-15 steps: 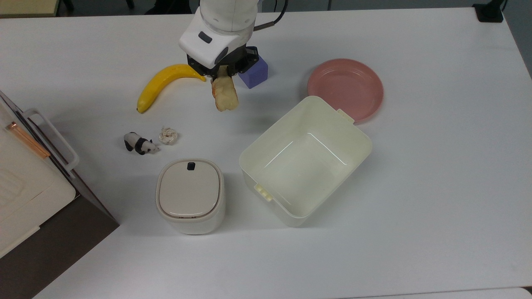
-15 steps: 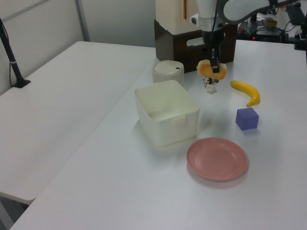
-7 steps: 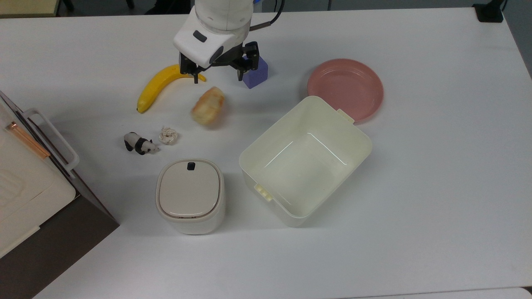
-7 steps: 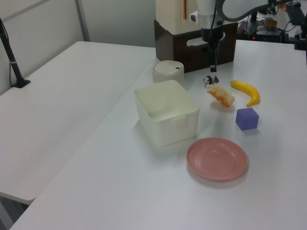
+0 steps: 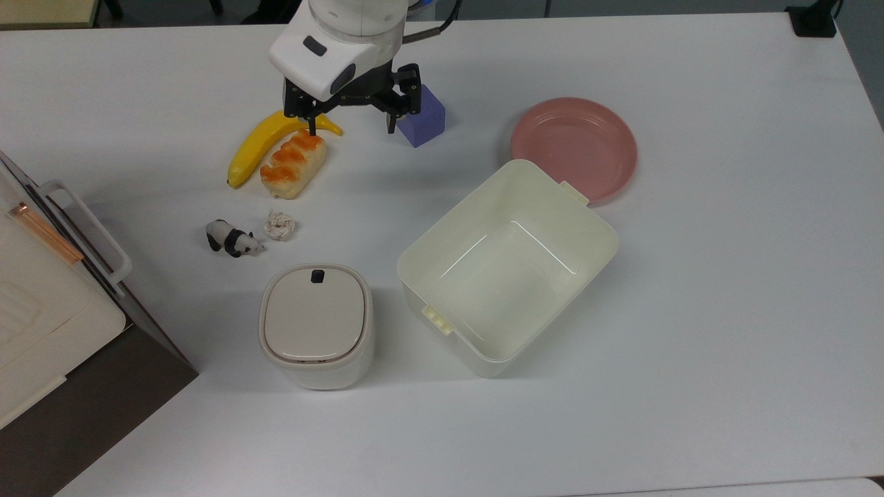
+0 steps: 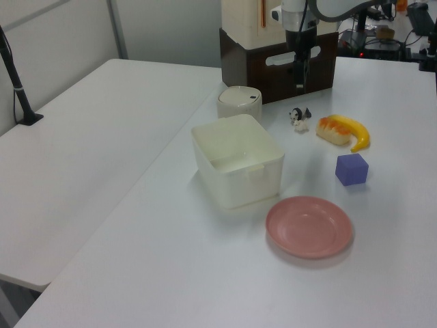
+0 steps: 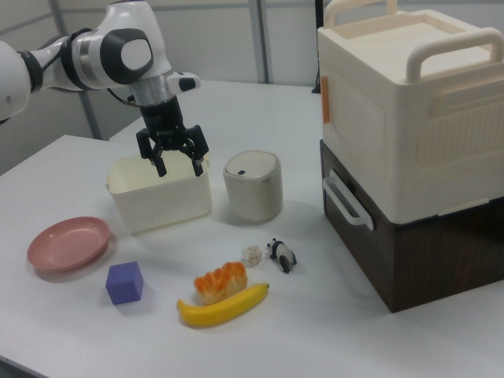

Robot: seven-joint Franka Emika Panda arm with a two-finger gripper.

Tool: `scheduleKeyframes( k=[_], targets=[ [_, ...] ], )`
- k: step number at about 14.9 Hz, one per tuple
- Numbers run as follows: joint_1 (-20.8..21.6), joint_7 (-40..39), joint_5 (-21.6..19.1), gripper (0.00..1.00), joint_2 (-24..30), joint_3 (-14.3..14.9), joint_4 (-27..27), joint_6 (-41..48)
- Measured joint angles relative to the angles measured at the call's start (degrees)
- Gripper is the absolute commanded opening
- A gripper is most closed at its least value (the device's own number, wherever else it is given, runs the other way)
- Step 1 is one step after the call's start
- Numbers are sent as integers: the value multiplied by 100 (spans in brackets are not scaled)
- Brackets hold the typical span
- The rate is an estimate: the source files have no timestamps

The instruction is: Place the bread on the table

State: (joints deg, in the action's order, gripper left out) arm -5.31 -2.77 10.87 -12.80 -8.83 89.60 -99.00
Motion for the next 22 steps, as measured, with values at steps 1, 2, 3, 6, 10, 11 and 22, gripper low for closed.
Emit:
scheduleKeyframes(
  k=[1, 2, 3, 6, 10, 11, 22],
  targets=[
    [-10, 44, 0, 100, -1, 0, -23, 0],
    [-24, 84, 0, 100, 0, 0, -66, 0],
    [-45, 99, 0, 100, 2, 1, -116, 0],
    [-130, 133, -69, 100, 10, 3, -282, 0],
    [-174, 445, -381, 100, 51, 5, -538, 0],
    [-180, 575, -526, 100, 72, 5, -577, 0],
    [-180, 1042, -1034, 100, 142, -2, -683, 0]
  ],
)
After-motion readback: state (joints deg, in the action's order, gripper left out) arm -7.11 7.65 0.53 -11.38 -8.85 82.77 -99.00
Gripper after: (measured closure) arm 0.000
